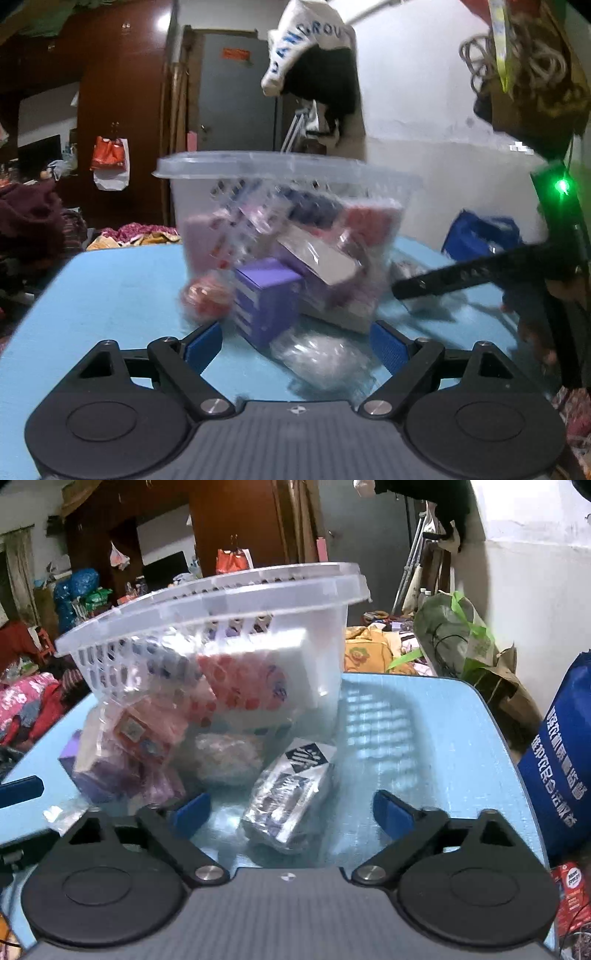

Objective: Organize objects
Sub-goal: 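Grasp a clear bag with left gripper while right grasps silver-wrapped box, then carry the bag and silver box over the basket and release both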

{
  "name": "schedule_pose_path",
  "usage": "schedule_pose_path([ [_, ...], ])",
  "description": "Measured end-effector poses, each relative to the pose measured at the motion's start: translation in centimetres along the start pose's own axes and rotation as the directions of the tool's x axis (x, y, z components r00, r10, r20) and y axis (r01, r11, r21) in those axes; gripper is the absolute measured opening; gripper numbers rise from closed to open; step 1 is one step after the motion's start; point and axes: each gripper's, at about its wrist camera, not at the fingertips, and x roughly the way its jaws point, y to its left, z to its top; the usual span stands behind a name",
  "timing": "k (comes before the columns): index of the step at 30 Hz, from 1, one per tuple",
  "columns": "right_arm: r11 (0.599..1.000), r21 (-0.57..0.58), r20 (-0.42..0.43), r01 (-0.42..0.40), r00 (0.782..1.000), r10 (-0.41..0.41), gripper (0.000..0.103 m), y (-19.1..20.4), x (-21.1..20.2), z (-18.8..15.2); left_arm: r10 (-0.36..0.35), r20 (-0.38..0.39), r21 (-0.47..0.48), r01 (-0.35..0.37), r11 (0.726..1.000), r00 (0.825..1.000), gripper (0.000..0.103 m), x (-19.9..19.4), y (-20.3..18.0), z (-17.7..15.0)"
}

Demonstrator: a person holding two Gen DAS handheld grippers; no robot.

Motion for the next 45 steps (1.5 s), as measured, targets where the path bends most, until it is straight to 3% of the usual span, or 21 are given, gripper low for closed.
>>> schedule_pose_path([
  [5, 1.0, 0.001, 0.008, -0.009, 1.0, 0.009, 0.076, -0.1, 0.1, -0.2, 0.018, -0.035, 0.009, -0.018, 1.0, 0.999, 0.087, 0.9, -0.8, -0.8],
  [7, 1.0, -0.015, 0.015, 0.008, 1.0, -0.008, 0.069, 0.0, -0.2, -0.7, 0.032, -0.049, 0.025, -0.031, 0.999, 0.998, 0.069, 1.1, -1.4, -1.2],
  [8, 1.0, -0.018, 0.018, 0.01, 1.0, -0.009, 0.062, 0.1, -0.3, -0.7, 0.028, -0.055, 0.031, -0.026, 0.999, 0.998, 0.052, 1.3, -1.5, -1.4],
  [9, 1.0, -0.018, 0.019, 0.007, 1.0, -0.007, 0.057, 0.0, -0.4, -0.6, 0.018, -0.06, 0.026, -0.016, 1.0, 0.998, 0.041, 1.4, -1.6, -1.4],
  [10, 1.0, -0.017, 0.021, 0.004, 1.0, -0.004, 0.05, -0.1, -0.5, -0.6, 0.006, -0.057, 0.012, -0.005, 1.0, 0.998, 0.041, 1.2, -1.4, -1.5],
  [14, 1.0, -0.008, 0.035, -0.024, 0.999, 0.024, 0.048, -0.3, -0.9, -1.0, 0.055, 0.024, -0.026, -0.055, 0.998, 0.998, 0.04, 0.0, -1.2, -1.8],
  [21, 0.998, -0.063, 0.09, 0.023, 0.996, -0.017, 0.048, 1.0, -1.9, -2.0, 0.014, 0.098, -0.095, -0.005, 0.996, 0.995, 0.04, -1.7, 0.6, -3.0],
  [29, 0.997, 0.033, 0.194, -0.063, 0.979, 0.055, 0.048, -0.8, -3.6, -2.6, -0.01, 0.172, -0.084, 0.025, 0.996, 0.985, 0.04, -2.6, 1.6, -3.6],
  [34, 0.998, 0.011, 0.318, -0.064, 0.946, 0.057, 0.048, -0.5, -5.1, -3.3, -0.023, 0.211, -0.092, 0.044, 0.995, 0.977, 0.04, -2.7, 2.3, -3.8],
  [39, 0.995, -0.061, 0.452, -0.084, 0.886, 0.103, 0.048, 0.3, -6.9, -4.2, -0.062, 0.229, -0.121, 0.091, 0.988, 0.971, 0.04, -2.8, 2.7, -3.8],
  [43, 0.983, -0.107, 0.498, -0.152, 0.847, 0.185, 0.048, 0.4, -7.6, -4.3, -0.057, 0.266, -0.094, 0.084, 0.992, 0.962, 0.04, -3.8, 2.4, -2.6],
  [45, 0.971, -0.113, 0.476, -0.211, 0.847, 0.239, 0.048, 0.8, -8.2, -3.2, -0.059, 0.289, -0.074, 0.083, 0.994, 0.956, 0.04, -4.3, 2.5, -0.8],
])
